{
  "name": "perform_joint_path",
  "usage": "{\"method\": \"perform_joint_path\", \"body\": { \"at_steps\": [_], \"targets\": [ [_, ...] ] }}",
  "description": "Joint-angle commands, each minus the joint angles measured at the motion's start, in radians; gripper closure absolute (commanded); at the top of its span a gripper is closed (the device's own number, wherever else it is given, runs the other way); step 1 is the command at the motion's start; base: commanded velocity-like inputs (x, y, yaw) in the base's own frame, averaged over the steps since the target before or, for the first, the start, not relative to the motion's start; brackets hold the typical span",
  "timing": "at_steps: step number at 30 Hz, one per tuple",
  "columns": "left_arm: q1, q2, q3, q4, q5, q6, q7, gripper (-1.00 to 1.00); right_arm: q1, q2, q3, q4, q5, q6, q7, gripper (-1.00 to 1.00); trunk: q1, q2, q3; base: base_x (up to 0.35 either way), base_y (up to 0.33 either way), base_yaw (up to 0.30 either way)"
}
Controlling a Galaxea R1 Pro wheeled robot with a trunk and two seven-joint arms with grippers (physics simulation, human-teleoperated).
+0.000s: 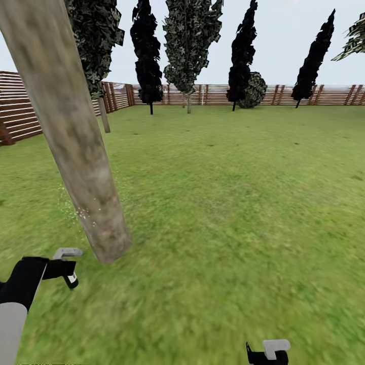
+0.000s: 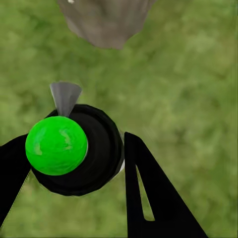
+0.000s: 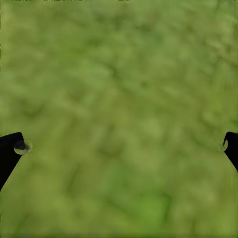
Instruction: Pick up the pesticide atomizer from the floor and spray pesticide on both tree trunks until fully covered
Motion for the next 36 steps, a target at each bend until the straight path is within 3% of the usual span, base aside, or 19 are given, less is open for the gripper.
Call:
{"method": "perform_joint_path", "body": {
  "at_steps": [1,4,7,11,16,21,28,36],
  "targets": [
    [0.001,-0.001,0.002,0.0,0.001,-0.006,0.001,1.0,0.0,0.0,0.0,0.0,0.0,0.0,0.0,-1.0,0.0,0.0,0.0,0.087,-0.043,0.191],
    [0.002,-0.001,0.02,0.001,0.006,-0.009,0.052,1.0,0.0,0.0,-0.001,0.0,0.0,-0.001,0.0,-1.0,0.0,0.0,0.0,0.208,-0.138,0.26],
    [0.002,-0.003,0.042,0.012,0.003,-0.01,0.061,1.0,0.0,-0.001,-0.001,0.0,0.0,-0.001,0.0,-1.0,0.0,0.0,0.0,0.238,-0.162,0.043],
    [0.004,-0.002,0.045,0.014,0.005,-0.01,0.075,1.0,0.0,-0.022,-0.001,0.0,0.0,-0.001,-0.002,-1.0,0.0,0.0,0.0,0.192,-0.212,0.002],
    [0.006,0.001,0.046,0.014,0.004,-0.007,0.075,1.0,0.0,-0.023,-0.001,0.0,-0.001,0.0,-0.002,-1.0,0.0,0.0,0.0,0.059,-0.254,0.0],
    [0.045,0.002,0.052,0.007,0.005,-0.008,0.074,1.0,0.0,-0.022,-0.001,0.001,-0.001,0.0,-0.002,-1.0,0.0,0.0,0.0,0.025,-0.266,0.041],
    [0.046,0.001,0.051,0.01,0.005,-0.008,0.075,1.0,0.0,-0.021,-0.001,0.001,-0.001,0.0,-0.002,-1.0,0.0,0.0,0.0,0.18,-0.234,0.25],
    [0.046,-0.001,0.05,0.012,0.005,-0.009,0.075,1.0,0.0,-0.022,-0.001,0.0,-0.003,-0.001,-0.002,-1.0,0.0,0.0,0.0,0.217,-0.205,0.019]
  ]
}}
